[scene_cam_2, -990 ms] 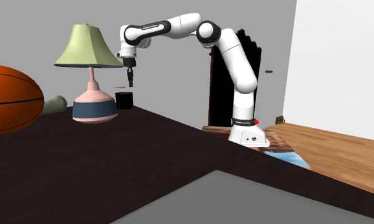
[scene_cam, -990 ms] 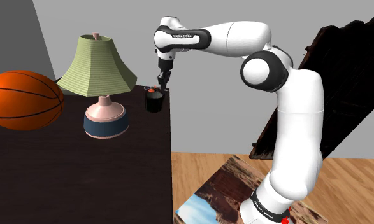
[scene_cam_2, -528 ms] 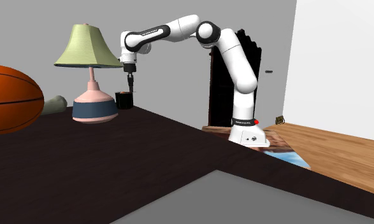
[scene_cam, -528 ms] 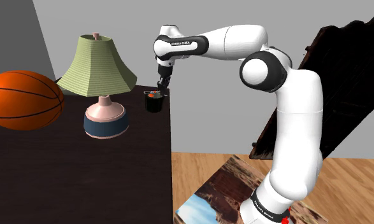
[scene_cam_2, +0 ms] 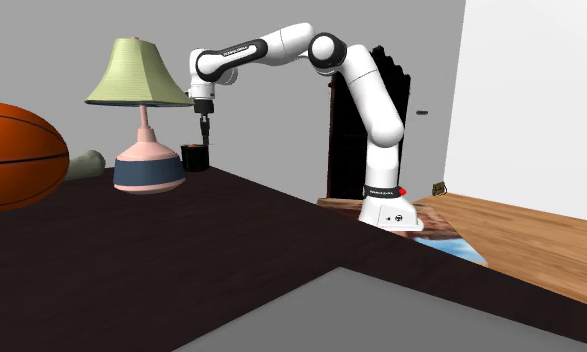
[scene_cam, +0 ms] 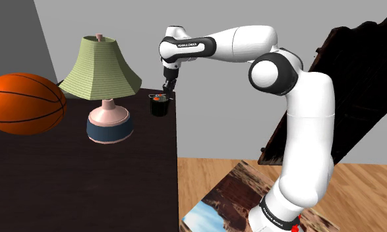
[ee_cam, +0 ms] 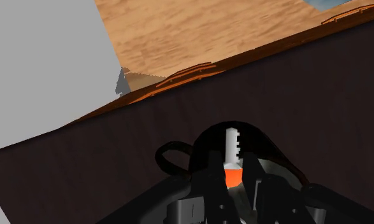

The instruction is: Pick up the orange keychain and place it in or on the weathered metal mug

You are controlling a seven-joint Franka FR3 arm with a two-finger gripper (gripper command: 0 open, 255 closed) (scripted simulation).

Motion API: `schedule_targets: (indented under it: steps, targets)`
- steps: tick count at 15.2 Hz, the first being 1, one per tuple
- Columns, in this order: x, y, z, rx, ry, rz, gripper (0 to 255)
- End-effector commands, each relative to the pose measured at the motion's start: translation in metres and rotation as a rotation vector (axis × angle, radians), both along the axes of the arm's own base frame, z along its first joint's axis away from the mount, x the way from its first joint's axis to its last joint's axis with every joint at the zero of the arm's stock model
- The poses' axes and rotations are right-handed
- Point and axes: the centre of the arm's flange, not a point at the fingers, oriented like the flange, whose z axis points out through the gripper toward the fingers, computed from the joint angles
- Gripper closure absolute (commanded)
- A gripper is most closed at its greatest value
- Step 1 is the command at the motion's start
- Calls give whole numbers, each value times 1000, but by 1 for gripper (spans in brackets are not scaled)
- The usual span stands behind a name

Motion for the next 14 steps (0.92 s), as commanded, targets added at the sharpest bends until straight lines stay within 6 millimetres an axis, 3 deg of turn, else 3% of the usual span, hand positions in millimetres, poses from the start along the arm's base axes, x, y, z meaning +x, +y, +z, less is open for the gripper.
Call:
schedule_targets:
  steps: [1, 6, 10, 14]
  targets:
    - [-1, 1, -6, 1, 11, 1, 0]
    - [0, 0, -7, 1, 11, 1, 0]
    - [0, 0, 43, 1, 11, 1, 0]
    - [0, 0, 43, 1, 11, 1, 0]
